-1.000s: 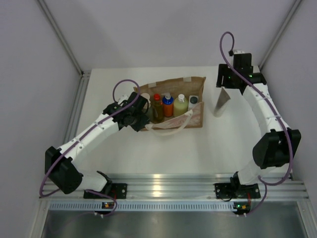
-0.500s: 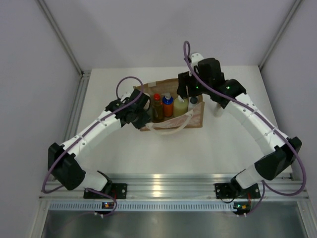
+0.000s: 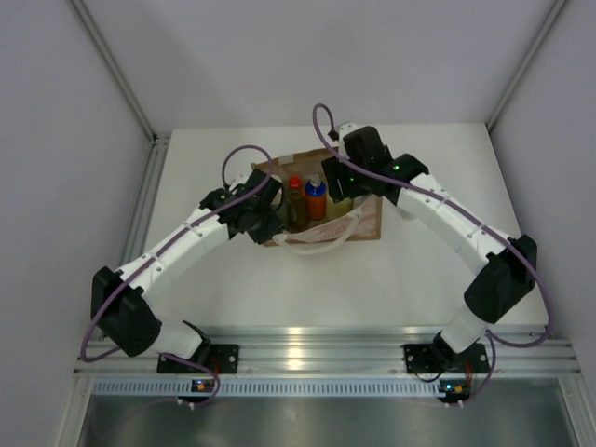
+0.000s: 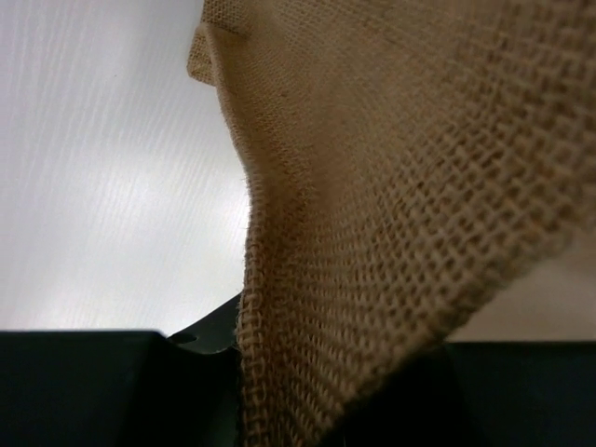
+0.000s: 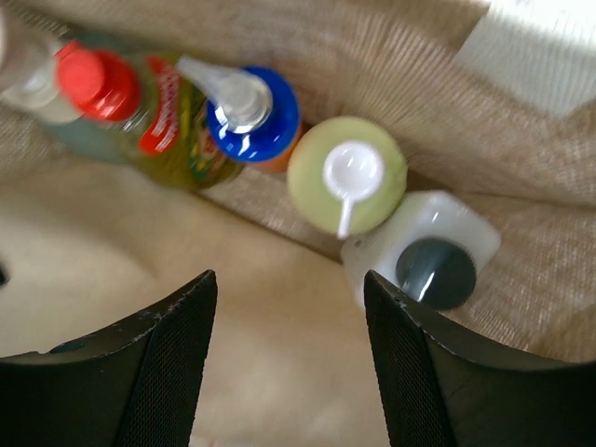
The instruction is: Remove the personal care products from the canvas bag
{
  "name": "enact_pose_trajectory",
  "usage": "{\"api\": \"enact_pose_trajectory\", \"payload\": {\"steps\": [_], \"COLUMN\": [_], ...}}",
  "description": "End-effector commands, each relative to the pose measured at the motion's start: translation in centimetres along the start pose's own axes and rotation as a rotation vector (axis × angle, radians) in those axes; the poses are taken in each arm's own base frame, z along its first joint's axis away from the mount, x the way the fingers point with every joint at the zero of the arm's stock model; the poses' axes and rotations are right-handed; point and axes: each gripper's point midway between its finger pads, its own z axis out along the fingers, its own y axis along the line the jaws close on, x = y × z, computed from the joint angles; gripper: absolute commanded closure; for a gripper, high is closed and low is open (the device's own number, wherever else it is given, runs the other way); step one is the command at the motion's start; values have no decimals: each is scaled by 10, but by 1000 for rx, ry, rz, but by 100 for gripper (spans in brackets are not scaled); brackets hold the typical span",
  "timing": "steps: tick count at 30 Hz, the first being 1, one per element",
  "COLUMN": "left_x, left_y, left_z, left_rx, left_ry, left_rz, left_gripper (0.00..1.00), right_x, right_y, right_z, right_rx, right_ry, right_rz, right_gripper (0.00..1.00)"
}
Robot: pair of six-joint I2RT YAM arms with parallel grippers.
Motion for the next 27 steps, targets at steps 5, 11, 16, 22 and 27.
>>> {"api": "enact_pose_trajectory", "payload": {"steps": [5, 11, 16, 22, 27], "left_x": [10, 11, 9, 5, 2], "left_y": [23, 25, 20, 12, 7], "left_z": [4, 7, 5, 4, 3], "left_rx": [-51, -58, -47, -34, -25], "left_ry": [15, 24, 19, 18, 12], "left_rz": [48, 73, 77, 91, 101], "left_gripper": [69, 69, 69, 69, 69], "right_x": [-33, -27, -18, -9, 0], "right_y": [-18, -34, -38, -46, -46], "right_z": [24, 54, 69, 80, 91], "right_rx": [96, 138, 161, 181, 170], "right_ry": [-34, 21, 54, 84, 114], "right_rz": [47, 67, 46, 47, 56], "right_gripper": [39, 41, 43, 50, 58]}}
